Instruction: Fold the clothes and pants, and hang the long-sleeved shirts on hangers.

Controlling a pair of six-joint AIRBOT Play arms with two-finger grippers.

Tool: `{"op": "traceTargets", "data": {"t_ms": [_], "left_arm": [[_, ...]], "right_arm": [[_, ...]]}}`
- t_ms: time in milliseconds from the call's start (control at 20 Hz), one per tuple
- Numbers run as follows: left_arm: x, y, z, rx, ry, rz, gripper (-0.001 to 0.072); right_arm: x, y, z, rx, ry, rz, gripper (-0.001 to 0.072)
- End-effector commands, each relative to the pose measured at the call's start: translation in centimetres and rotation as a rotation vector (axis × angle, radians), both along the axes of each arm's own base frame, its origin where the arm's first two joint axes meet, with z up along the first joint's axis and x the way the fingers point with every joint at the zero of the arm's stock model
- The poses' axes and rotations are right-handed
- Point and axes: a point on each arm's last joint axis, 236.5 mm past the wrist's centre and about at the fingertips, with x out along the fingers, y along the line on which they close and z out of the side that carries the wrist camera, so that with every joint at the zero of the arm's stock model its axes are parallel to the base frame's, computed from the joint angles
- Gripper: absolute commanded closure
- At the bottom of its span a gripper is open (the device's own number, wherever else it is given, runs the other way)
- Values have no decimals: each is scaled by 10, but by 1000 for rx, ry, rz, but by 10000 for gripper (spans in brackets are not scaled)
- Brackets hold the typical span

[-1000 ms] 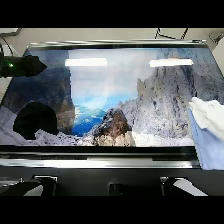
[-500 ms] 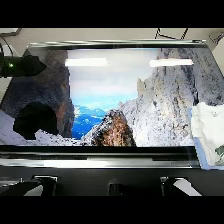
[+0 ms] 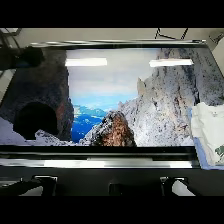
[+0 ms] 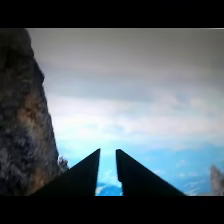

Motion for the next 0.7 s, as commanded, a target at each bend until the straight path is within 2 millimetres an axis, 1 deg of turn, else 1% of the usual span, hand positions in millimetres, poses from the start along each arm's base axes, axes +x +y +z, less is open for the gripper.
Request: {"op": "traceTargets", "data": {"t_ms": [0, 50, 100, 150, 200, 300, 350, 650], "left_arm": [[-48, 19, -124, 121, 511, 62, 8], [-69, 9, -154, 131, 643, -25, -5], [-81, -1, -173, 100, 693, -60, -5], [-80, -10, -180, 55, 666, -61, -5], [-74, -14, -181, 35, 616, -54, -5], [-70, -16, -181, 31, 584, -53, -5], [-70, -15, -181, 31, 584, -52, -5], [-70, -15, -183, 32, 590, -51, -5]], "right_arm": [[7, 115, -83, 90, 348, 228, 42], [-3, 150, -112, 169, 470, 339, 41], [-13, 178, -131, 236, 565, 421, 41], [-18, 191, -141, 258, 617, 452, 41], [-19, 199, -146, 257, 636, 464, 41], [-12, 208, -146, 240, 613, 478, 35], [-13, 209, -146, 237, 619, 483, 36], [-14, 209, -146, 238, 621, 482, 38]]}}
